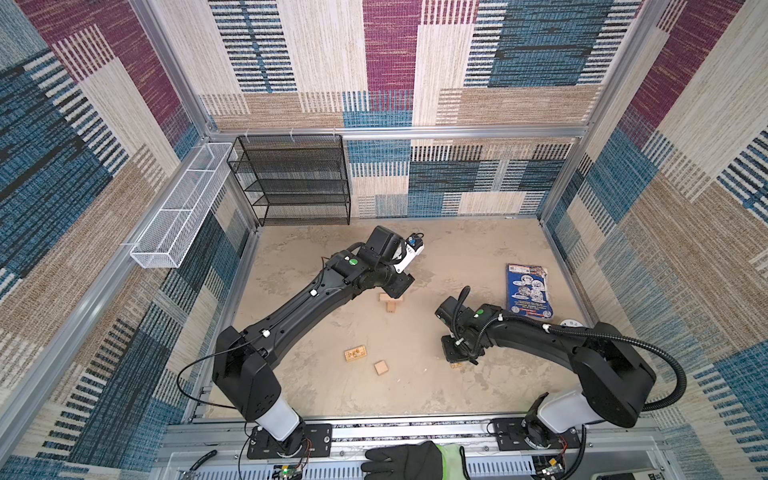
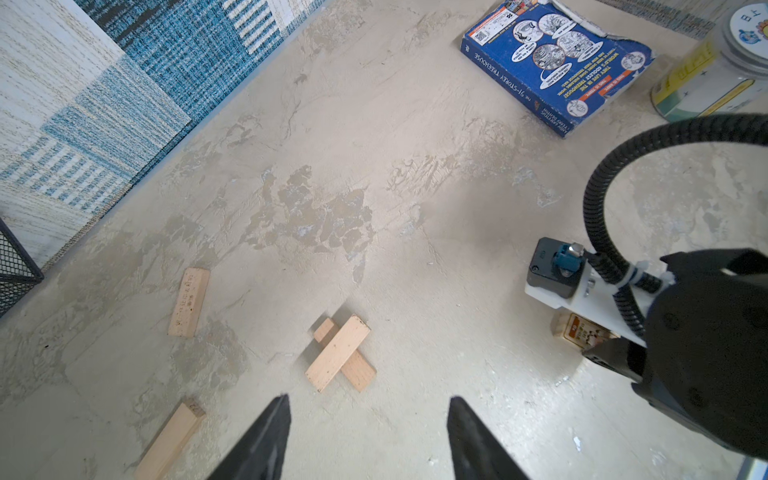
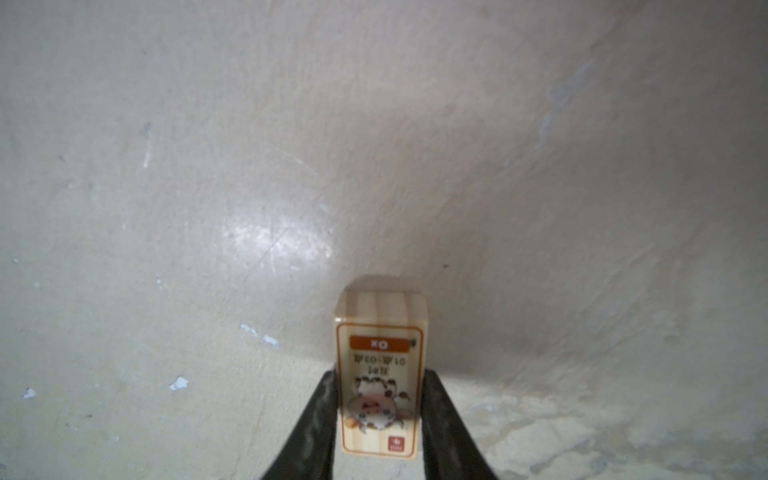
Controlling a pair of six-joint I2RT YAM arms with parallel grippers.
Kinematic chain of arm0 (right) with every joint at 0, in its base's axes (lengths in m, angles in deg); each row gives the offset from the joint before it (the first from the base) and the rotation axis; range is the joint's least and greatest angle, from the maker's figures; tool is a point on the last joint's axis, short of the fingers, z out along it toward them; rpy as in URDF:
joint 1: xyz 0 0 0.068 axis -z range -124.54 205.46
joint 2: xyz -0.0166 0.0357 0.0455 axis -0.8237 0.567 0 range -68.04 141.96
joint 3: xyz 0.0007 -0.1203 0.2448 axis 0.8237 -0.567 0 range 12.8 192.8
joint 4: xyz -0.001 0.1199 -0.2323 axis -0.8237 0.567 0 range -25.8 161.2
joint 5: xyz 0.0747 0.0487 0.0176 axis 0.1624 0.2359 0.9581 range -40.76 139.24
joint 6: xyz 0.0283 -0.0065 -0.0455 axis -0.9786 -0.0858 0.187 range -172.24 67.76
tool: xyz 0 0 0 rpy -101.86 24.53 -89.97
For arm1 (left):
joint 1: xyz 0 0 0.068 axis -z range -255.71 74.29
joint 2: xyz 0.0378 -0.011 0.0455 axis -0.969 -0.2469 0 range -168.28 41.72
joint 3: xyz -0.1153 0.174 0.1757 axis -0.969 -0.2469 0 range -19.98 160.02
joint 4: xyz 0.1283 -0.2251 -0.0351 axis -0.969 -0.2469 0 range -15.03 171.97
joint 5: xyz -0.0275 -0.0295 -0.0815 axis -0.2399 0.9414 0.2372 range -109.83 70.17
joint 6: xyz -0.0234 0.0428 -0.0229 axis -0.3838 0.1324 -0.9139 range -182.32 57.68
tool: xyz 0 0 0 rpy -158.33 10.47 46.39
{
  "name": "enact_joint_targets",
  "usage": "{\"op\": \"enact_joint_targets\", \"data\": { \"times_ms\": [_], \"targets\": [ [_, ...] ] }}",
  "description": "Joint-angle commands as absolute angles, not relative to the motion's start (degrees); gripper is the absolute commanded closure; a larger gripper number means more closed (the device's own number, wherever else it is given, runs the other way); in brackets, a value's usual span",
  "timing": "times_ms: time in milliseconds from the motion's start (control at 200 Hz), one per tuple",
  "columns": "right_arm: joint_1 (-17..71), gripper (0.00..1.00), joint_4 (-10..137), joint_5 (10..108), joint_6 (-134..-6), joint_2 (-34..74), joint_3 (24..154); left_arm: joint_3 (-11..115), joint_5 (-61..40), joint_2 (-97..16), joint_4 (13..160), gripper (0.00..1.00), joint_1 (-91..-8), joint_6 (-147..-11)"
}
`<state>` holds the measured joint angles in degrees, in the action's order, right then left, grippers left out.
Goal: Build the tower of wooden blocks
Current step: 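Close the right gripper on the cow-printed block, then lift the cow-printed block with the right gripper while the left arm holds still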
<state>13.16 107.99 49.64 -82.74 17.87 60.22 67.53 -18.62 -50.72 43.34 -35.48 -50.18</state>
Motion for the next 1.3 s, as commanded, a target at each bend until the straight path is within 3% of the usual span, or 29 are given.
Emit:
{"op": "enact_joint_targets", "data": {
  "times_ms": [0,190,516,736,1297],
  "targets": [
    [13.01,0.69,107.69,48.8,-82.96,18.26,60.77,67.4,-19.18,-50.83,43.04,0.35,-35.39,-49.05],
    [12.95,0.8,107.98,48.87,-83.19,18.27,60.97,67.44,-19.29,-50.96,43.04,0.35,-35.36,-48.97],
    [12.92,0.87,107.99,48.79,-83.7,18.79,61.52,67.05,-20.34,-50.85,43.3,0.35,-35.36,-48.89],
    [12.92,1.0,107.63,49.51,-84.03,18.4,61.17,66.93,-21.71,-50.84,43.48,0.35,-35.33,-49.07],
    [12.92,1.0,110.49,47.32,-87.92,17.3,66.0,68.95,-22.75,-50.81,42.56,0.35,-35.53,-58.15]
  ]
}}
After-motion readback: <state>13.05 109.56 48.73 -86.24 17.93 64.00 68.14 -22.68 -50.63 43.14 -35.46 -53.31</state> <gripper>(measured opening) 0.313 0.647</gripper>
